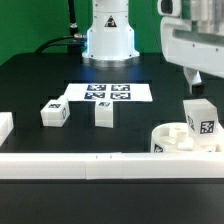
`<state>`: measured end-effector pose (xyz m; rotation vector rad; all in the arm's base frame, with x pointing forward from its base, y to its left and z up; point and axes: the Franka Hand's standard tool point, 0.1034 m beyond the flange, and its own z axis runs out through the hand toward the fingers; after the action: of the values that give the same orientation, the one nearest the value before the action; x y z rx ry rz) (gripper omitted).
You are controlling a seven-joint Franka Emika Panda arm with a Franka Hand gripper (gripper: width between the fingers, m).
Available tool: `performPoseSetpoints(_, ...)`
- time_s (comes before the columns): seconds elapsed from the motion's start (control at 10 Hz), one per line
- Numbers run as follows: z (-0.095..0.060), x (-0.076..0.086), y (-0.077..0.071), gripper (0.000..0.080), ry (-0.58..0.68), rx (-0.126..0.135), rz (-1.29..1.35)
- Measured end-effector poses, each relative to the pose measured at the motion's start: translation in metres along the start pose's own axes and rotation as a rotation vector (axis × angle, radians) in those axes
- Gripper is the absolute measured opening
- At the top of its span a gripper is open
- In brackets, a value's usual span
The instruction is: Assemble stool
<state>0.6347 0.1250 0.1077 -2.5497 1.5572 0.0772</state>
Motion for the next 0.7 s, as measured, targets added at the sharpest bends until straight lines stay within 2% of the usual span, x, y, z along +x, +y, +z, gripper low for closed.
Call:
performPoseSetpoints(0.4,0.0039,-0.0035,-0.0009,0.0649,-0.001,-0.011,-0.4)
performPoseSetpoints(0.7,-0.0047,-0.0046,-0.0085,0.0649,-0.002,-0.017,-0.722)
